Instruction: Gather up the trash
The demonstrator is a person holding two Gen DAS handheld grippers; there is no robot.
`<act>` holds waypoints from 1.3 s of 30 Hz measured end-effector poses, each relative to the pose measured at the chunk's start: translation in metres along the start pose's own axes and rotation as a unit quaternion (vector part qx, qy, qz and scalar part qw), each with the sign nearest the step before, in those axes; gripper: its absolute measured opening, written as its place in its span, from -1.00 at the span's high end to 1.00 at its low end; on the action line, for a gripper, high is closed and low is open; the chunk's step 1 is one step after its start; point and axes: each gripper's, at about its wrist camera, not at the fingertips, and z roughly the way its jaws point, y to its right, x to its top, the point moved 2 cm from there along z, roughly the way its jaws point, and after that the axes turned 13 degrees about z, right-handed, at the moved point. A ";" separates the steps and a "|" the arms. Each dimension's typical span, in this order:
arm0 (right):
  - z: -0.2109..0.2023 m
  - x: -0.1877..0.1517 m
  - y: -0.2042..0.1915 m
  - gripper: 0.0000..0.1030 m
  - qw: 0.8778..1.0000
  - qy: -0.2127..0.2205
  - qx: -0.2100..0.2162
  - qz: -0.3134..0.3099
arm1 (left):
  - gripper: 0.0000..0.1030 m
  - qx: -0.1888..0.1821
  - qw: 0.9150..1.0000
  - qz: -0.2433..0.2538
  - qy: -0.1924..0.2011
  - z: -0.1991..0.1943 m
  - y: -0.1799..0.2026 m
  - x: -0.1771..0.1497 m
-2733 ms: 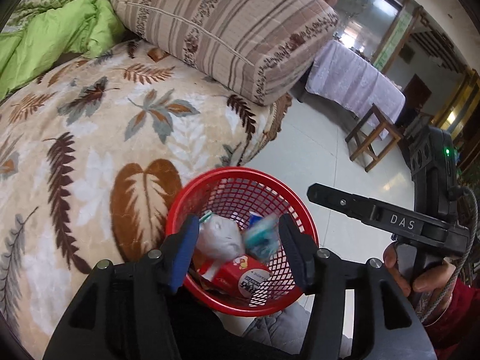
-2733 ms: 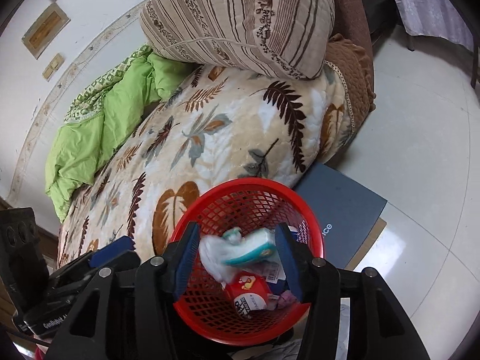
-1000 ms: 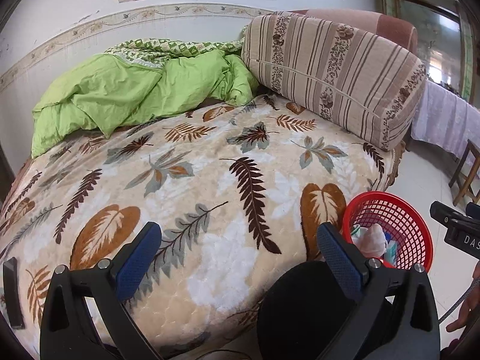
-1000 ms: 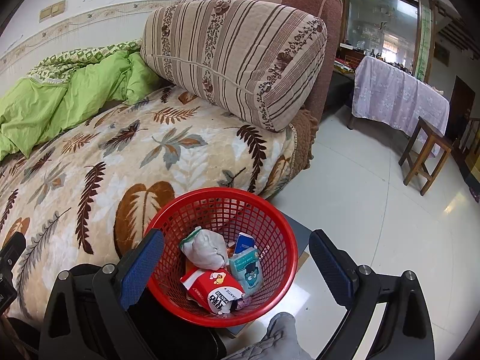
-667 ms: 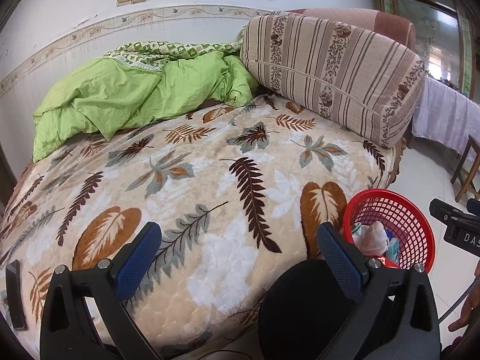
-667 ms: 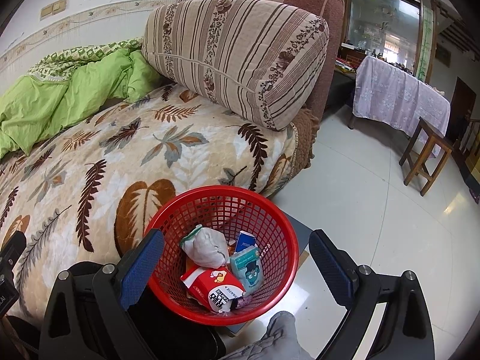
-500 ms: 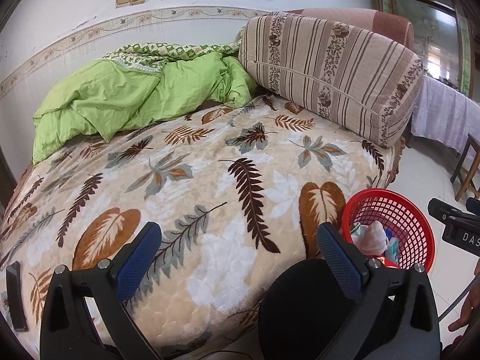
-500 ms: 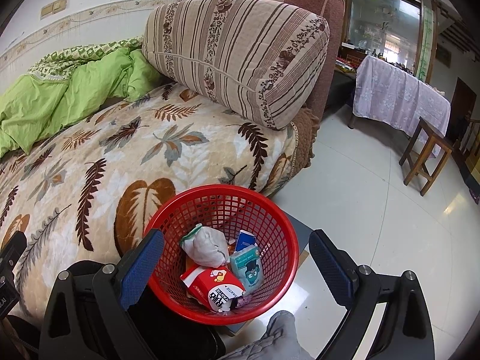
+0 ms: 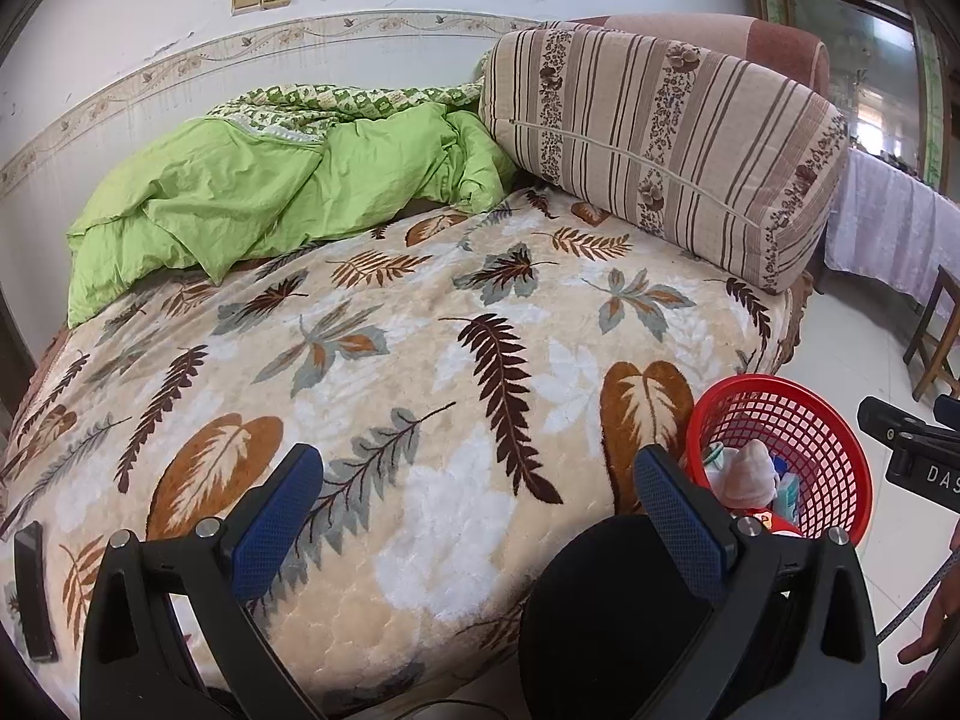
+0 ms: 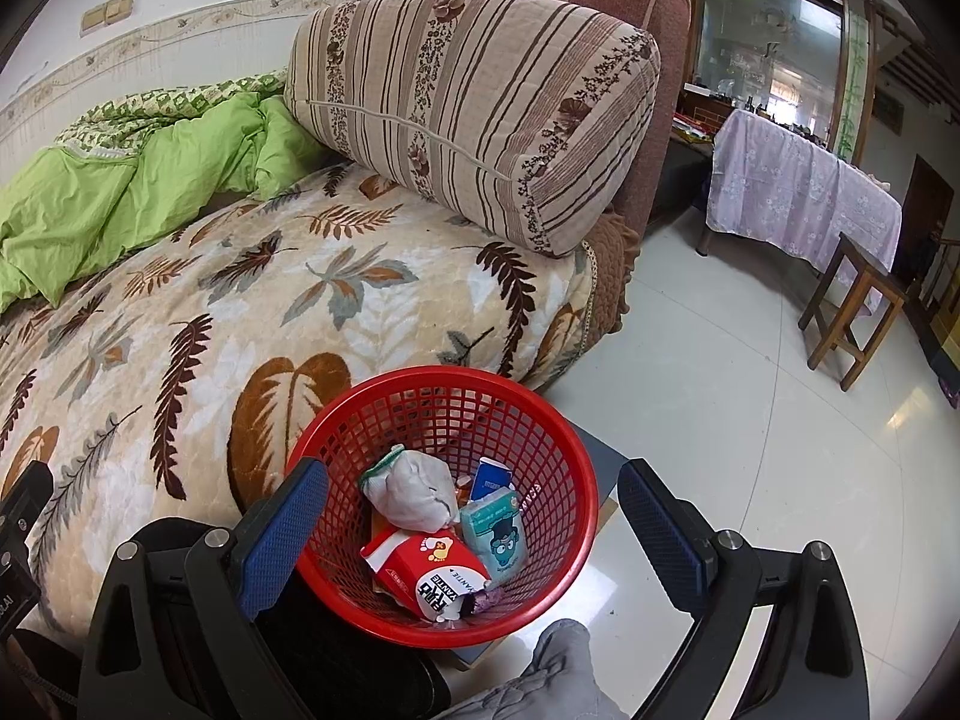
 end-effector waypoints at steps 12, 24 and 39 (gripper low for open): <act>0.000 0.000 0.000 -0.91 1.000 -0.001 0.001 -0.001 | -1.00 -0.001 1.000 0.000 0.001 0.000 0.001 0.000; 0.001 0.000 0.000 -0.91 1.000 -0.002 0.000 0.000 | -1.00 0.007 1.000 0.004 0.005 -0.004 0.002 0.002; 0.001 -0.002 -0.001 -0.91 1.000 -0.004 0.001 -0.001 | -1.00 0.009 1.000 0.010 0.007 -0.005 0.004 0.002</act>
